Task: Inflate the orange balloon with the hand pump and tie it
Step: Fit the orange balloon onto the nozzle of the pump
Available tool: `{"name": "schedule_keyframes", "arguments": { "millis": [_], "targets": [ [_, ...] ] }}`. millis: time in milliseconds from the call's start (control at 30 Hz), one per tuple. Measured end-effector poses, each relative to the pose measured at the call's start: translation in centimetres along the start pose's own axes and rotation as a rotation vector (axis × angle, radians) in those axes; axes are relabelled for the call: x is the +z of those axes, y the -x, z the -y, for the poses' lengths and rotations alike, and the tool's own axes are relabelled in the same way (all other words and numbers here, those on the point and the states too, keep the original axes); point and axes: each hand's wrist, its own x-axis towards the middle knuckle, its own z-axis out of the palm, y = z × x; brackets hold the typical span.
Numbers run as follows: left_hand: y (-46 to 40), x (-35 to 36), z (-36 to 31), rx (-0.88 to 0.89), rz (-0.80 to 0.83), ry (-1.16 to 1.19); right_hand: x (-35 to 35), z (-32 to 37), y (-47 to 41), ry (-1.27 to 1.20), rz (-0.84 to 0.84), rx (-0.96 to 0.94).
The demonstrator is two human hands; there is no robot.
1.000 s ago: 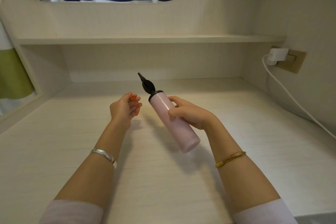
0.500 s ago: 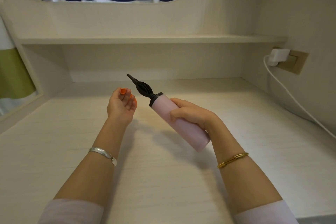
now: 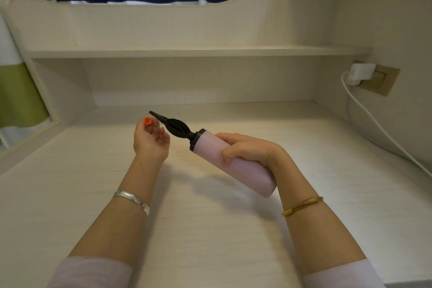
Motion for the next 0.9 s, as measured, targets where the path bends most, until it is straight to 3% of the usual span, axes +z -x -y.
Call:
{"name": "schedule_keyframes", "arguments": {
  "millis": [900],
  "targets": [
    [0.1,-0.8,1.3,0.370,-0.095,-0.414,0.3,0.3,0.4,0.083,0.050,0.090]
  ]
}}
